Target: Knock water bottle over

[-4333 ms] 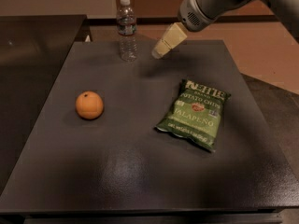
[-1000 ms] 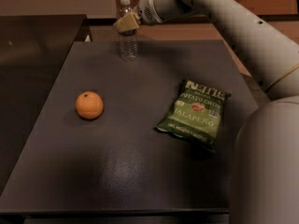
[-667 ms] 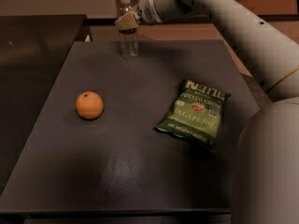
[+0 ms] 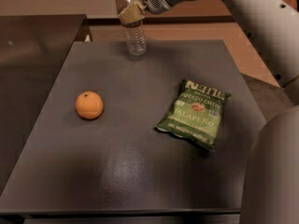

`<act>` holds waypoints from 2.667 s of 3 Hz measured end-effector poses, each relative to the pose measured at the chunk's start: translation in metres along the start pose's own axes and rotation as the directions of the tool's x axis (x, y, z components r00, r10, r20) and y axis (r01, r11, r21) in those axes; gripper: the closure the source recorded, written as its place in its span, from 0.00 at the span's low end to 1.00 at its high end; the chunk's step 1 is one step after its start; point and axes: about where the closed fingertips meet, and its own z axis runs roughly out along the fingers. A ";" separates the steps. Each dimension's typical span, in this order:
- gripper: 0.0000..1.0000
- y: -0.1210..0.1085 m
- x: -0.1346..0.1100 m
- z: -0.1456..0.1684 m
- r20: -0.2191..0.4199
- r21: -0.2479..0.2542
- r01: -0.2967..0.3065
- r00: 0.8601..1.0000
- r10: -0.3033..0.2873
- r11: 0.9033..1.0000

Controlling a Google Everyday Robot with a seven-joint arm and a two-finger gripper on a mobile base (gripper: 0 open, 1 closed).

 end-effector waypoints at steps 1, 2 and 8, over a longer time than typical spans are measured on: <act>1.00 0.016 0.003 -0.026 -0.114 -0.037 0.093 0.989 -0.096 0.995; 1.00 0.030 0.017 -0.046 -0.224 -0.084 0.165 0.958 -0.180 0.983; 0.59 0.071 0.113 -0.028 -0.489 -0.588 0.420 0.497 -0.717 0.692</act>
Offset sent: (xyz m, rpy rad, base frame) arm -0.0772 -0.0560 0.0041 -0.4591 0.0300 0.1547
